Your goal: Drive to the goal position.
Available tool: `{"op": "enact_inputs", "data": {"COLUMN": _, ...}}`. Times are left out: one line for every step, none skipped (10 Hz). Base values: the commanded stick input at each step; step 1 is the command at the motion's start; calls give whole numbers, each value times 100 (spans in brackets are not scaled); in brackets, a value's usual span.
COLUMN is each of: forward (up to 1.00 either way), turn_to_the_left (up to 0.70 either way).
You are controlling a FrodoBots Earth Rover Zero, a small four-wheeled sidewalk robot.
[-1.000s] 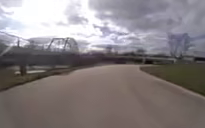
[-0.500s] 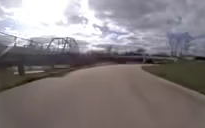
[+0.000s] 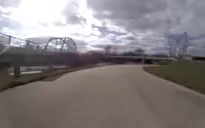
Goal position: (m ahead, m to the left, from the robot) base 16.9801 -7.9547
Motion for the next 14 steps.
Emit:
{"op": "enact_inputs", "data": {"forward": 100, "turn_to_the_left": -3}}
{"op": "enact_inputs", "data": {"forward": 100, "turn_to_the_left": 0}}
{"op": "enact_inputs", "data": {"forward": 100, "turn_to_the_left": 0}}
{"op": "enact_inputs", "data": {"forward": 100, "turn_to_the_left": 0}}
{"op": "enact_inputs", "data": {"forward": 100, "turn_to_the_left": 0}}
{"op": "enact_inputs", "data": {"forward": 100, "turn_to_the_left": 0}}
{"op": "enact_inputs", "data": {"forward": 100, "turn_to_the_left": 0}}
{"op": "enact_inputs", "data": {"forward": 100, "turn_to_the_left": 0}}
{"op": "enact_inputs", "data": {"forward": 100, "turn_to_the_left": 0}}
{"op": "enact_inputs", "data": {"forward": 100, "turn_to_the_left": 0}}
{"op": "enact_inputs", "data": {"forward": 100, "turn_to_the_left": 0}}
{"op": "enact_inputs", "data": {"forward": 100, "turn_to_the_left": 0}}
{"op": "enact_inputs", "data": {"forward": 100, "turn_to_the_left": 0}}
{"op": "enact_inputs", "data": {"forward": 100, "turn_to_the_left": 0}}
